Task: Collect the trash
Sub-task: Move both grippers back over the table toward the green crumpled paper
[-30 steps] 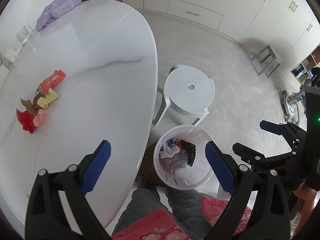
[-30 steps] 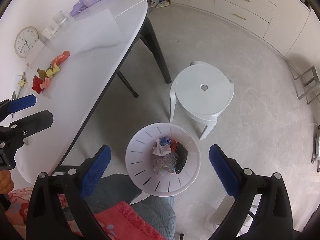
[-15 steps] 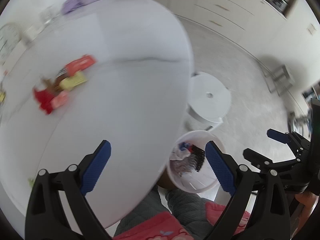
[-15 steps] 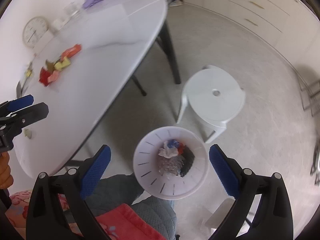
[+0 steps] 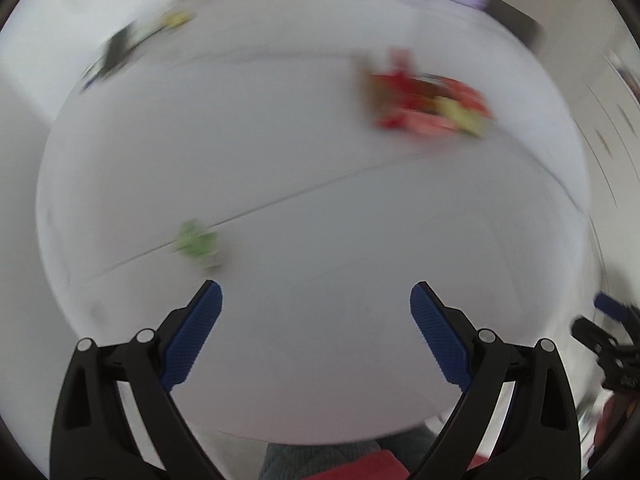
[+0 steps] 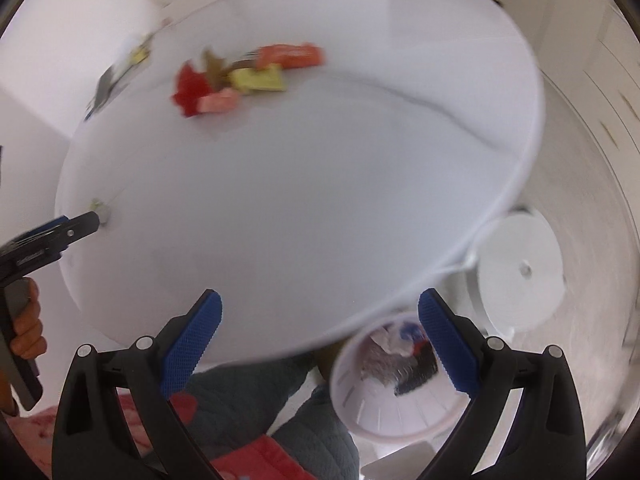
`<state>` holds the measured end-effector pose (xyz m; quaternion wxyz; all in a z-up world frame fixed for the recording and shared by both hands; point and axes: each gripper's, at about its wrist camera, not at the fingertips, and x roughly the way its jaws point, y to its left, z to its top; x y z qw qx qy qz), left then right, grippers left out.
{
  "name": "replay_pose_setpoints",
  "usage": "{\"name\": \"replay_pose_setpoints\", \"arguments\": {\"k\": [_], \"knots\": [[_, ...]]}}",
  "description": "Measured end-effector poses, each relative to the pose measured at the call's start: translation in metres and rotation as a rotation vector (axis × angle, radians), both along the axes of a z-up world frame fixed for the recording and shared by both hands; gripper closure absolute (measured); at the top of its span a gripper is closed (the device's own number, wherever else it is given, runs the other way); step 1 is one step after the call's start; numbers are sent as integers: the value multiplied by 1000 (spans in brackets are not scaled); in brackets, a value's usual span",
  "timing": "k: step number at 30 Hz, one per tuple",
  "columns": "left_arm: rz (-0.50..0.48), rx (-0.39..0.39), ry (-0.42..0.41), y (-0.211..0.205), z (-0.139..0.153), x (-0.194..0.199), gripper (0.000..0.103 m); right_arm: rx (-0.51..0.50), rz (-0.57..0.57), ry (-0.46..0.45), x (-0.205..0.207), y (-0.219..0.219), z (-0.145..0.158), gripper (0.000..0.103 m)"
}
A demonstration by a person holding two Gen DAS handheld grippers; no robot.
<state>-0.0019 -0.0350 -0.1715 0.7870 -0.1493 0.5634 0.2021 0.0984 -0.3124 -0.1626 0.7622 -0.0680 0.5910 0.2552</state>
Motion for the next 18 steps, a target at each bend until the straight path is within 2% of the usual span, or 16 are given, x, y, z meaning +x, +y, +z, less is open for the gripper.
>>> {"name": "replay_pose_setpoints", "arguments": {"k": [3, 8, 12, 17, 18], "knots": [[102, -9, -4, 37, -14, -13, 12, -1, 66, -10, 8, 41, 1, 5], [138, 9, -13, 67, -35, -15, 17, 12, 116, -5, 21, 83, 0, 5], [162, -7, -24, 78, -50, -7, 27, 9, 153, -11, 27, 108, -1, 5], [182, -19, -25, 78, -59, 0, 40, 12, 162, 0, 29, 115, -5, 5], [184, -25, -23, 78, -61, 1, 49, 11, 161, 1, 29, 114, -5, 5]]}}
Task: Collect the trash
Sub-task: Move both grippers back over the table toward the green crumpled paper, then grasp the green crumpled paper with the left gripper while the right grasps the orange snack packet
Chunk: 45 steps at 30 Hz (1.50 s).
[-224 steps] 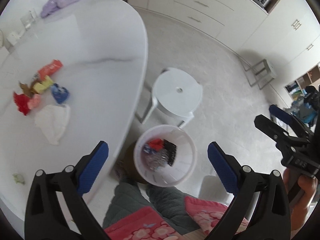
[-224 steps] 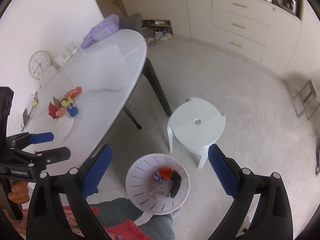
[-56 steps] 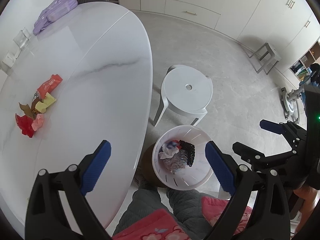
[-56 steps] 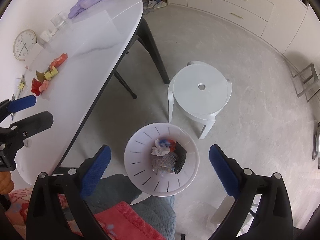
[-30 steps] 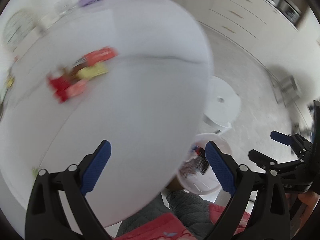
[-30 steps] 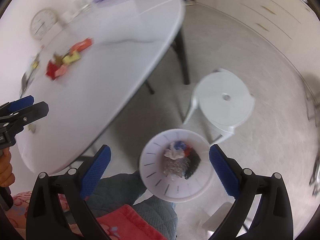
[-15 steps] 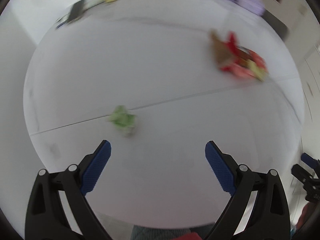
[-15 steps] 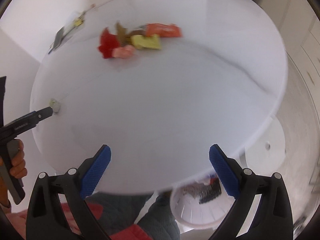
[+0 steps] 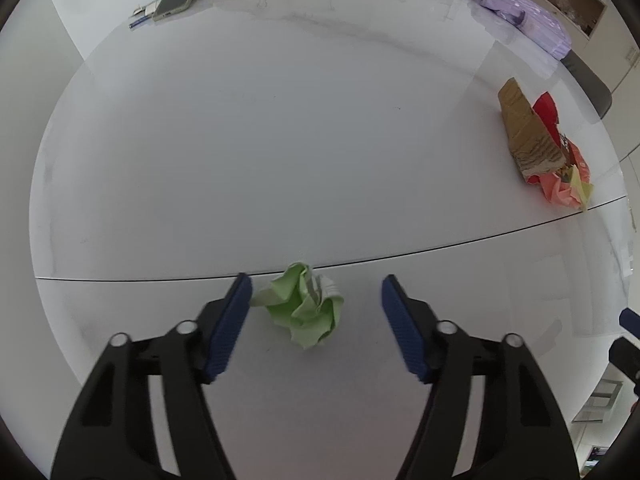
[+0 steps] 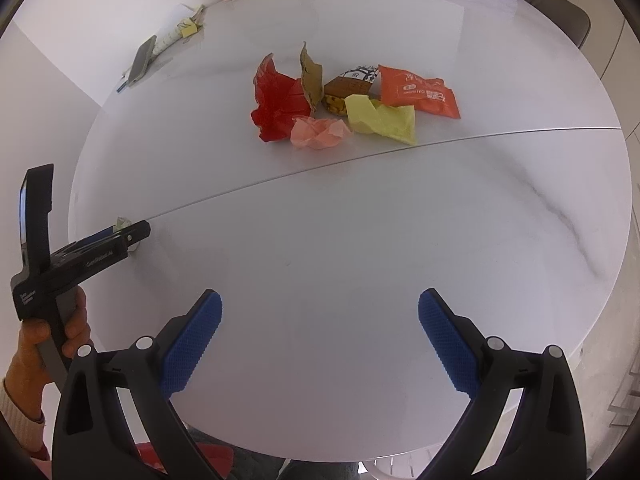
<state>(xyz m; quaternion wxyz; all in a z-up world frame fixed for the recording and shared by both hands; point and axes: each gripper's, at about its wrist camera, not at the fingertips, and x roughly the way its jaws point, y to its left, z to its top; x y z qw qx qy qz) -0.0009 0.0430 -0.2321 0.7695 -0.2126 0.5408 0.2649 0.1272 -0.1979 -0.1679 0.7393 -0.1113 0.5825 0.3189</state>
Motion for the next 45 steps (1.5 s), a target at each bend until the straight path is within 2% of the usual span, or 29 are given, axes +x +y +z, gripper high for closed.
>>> {"name": "replay_pose_setpoints", "arguments": {"k": [2, 5, 12, 19, 24, 28, 30, 36, 39, 42, 45], "knots": [[3, 27, 7, -4, -1, 4, 61, -3, -3, 3, 0, -2, 0, 5], [4, 26, -2, -5, 0, 7, 70, -6, -21, 0, 2, -10, 1, 5], [-24, 12, -1, -8, 10, 15, 72, 9, -71, -13, 13, -28, 10, 5], [-219, 13, -48, -46, 53, 55, 72, -3, -89, -24, 34, -40, 21, 5], [-340, 3, -86, -68, 68, 96, 72, -18, -71, -59, 62, -42, 23, 5], [-407, -14, -93, -78, 71, 130, 72, -54, 87, -111, 91, -31, 20, 5], [-428, -18, -95, -79, 71, 138, 72, -80, 217, -130, 110, -20, 17, 5], [-448, -46, -69, -71, 61, 161, 72, -172, 535, -104, 158, 12, -3, 5], [-448, -62, -53, -69, 56, 170, 72, -222, 702, -68, 173, 28, -16, 13], [-451, -77, -53, -68, 53, 180, 72, -260, 840, -63, 183, 42, -24, 16], [-445, -62, -58, -65, 55, 188, 71, -261, 928, -45, 191, 56, -28, 22]]}}
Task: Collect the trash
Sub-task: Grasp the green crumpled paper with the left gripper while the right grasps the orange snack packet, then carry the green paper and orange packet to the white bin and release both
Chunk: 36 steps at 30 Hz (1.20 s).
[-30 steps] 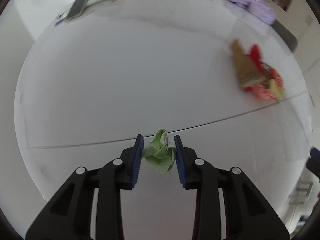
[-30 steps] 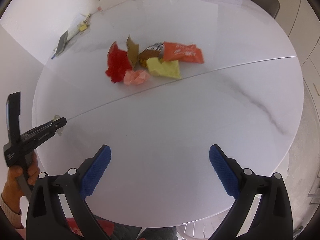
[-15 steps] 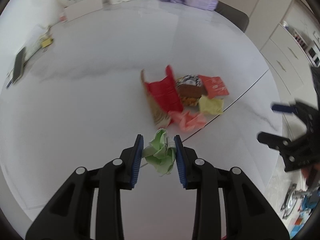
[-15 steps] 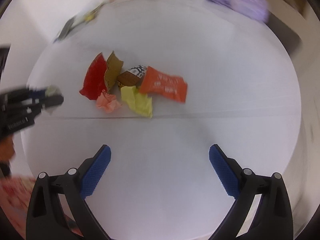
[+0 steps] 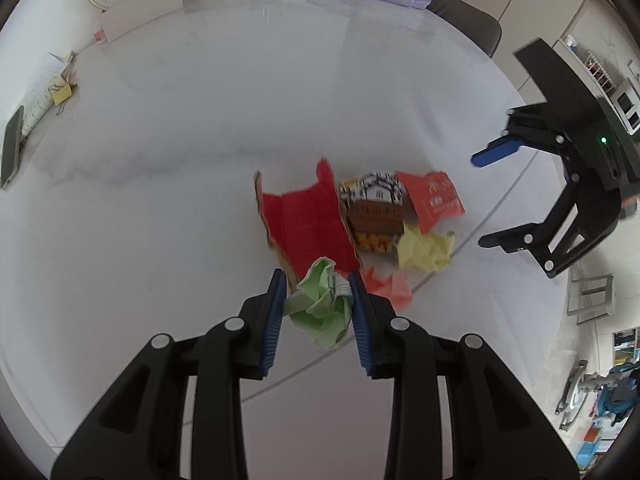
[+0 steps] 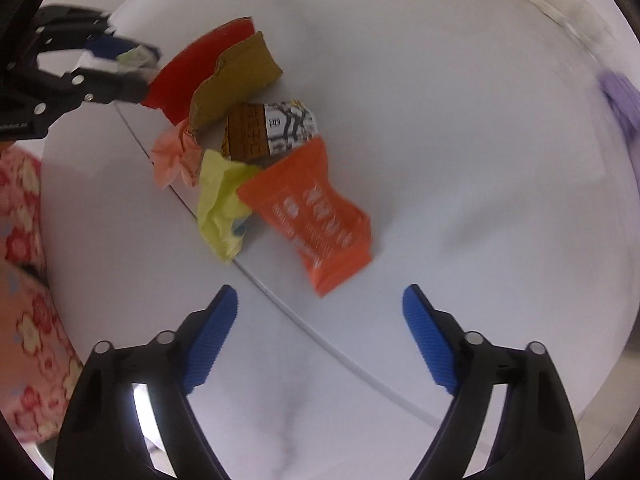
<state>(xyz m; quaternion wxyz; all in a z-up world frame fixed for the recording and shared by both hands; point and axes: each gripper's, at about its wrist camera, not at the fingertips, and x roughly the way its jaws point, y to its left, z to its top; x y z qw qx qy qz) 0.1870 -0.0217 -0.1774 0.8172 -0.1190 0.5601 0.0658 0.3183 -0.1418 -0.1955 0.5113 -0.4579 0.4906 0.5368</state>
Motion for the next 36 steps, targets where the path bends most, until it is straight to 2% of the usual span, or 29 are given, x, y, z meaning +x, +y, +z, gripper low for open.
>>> {"name": "replay_pose_setpoints", "arguments": {"k": [5, 8, 12, 15, 17, 18, 19, 23, 26, 29, 30, 32, 33, 34, 36], "knots": [[30, -14, 11, 6, -2, 9, 71, 9, 117, 41, 11, 24, -6, 25], [40, -15, 15, 7, -3, 11, 71, -9, 159, 55, 15, 32, -12, 36], [60, -26, 17, 8, -4, 12, 71, -12, 206, 68, 12, 37, -17, 36], [63, -24, 16, 6, -5, 11, 71, -11, 240, 43, -2, 42, -21, 37], [66, -21, 16, 6, -4, 9, 71, -4, 221, 48, -2, 44, -20, 49], [66, -21, 16, 6, -3, 9, 71, -3, 194, 66, 0, 44, -19, 60], [66, -20, 16, 6, -4, 10, 71, -4, 170, 78, -2, 43, -17, 60], [56, -13, 12, 3, 0, 10, 71, 17, 25, 93, 6, 28, -14, 66], [45, -9, 2, -1, 7, 9, 71, 118, -195, 139, 16, 7, 0, 66], [18, 1, -7, -9, 16, 7, 71, 268, -479, 180, 16, -33, 20, 66], [6, 1, -13, -13, 20, 5, 71, 298, -542, 179, 13, -44, 25, 66], [-26, 0, -26, -24, 26, 4, 71, 390, -740, 179, -4, -84, 38, 66], [-51, 3, -37, -32, 31, 2, 71, 420, -802, 184, -8, -99, 42, 66], [-70, 6, -45, -39, 34, 0, 71, 456, -899, 166, -27, -122, 49, 66], [-129, 15, -62, -60, 42, -5, 71, 483, -1010, 127, -55, -156, 57, 66]]}}
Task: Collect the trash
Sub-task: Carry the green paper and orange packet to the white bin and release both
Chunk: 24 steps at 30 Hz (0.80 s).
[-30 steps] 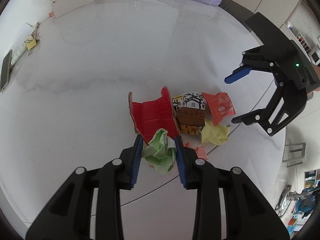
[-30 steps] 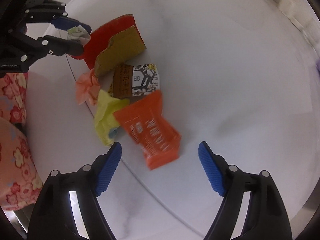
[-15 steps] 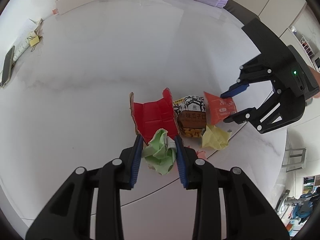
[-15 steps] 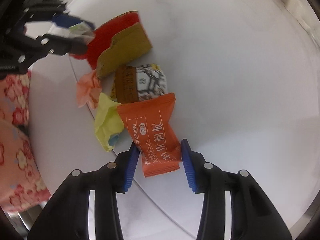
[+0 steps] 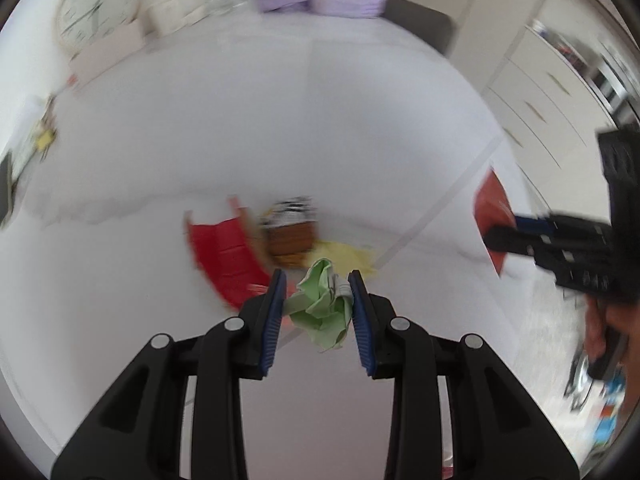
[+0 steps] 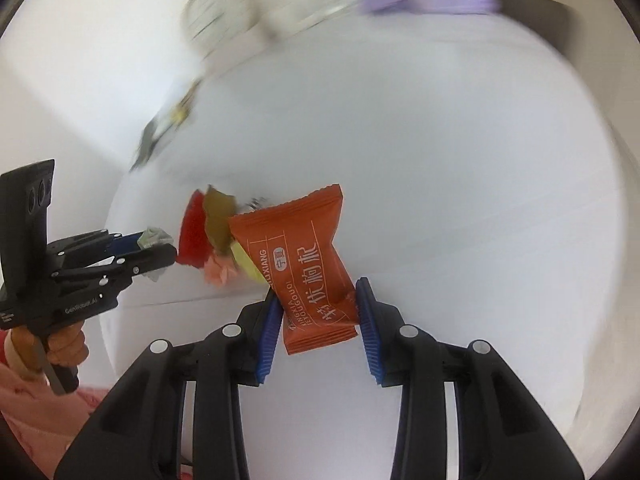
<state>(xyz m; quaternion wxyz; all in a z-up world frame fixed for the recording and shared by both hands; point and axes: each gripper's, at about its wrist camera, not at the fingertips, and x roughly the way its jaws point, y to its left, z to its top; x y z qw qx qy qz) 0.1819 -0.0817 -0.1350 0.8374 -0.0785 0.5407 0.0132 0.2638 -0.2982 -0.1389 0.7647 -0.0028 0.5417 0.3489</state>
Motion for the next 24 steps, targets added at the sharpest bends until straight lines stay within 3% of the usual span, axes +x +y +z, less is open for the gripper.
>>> {"name": "replay_pose_setpoints", "arguments": {"k": [3, 10, 19, 24], "knots": [[-97, 3, -8, -36, 8, -9, 71, 17, -135, 2, -29, -43, 12, 66], [-359, -21, 3, -152, 15, -44, 71, -2, -394, 11, -137, -133, 6, 66], [-629, -35, 49, -269, 9, -107, 71, -35, -574, 58, -232, -222, -1, 66], [-683, -19, 61, -299, 5, -128, 71, -38, -608, 74, -262, -247, -7, 66]]}}
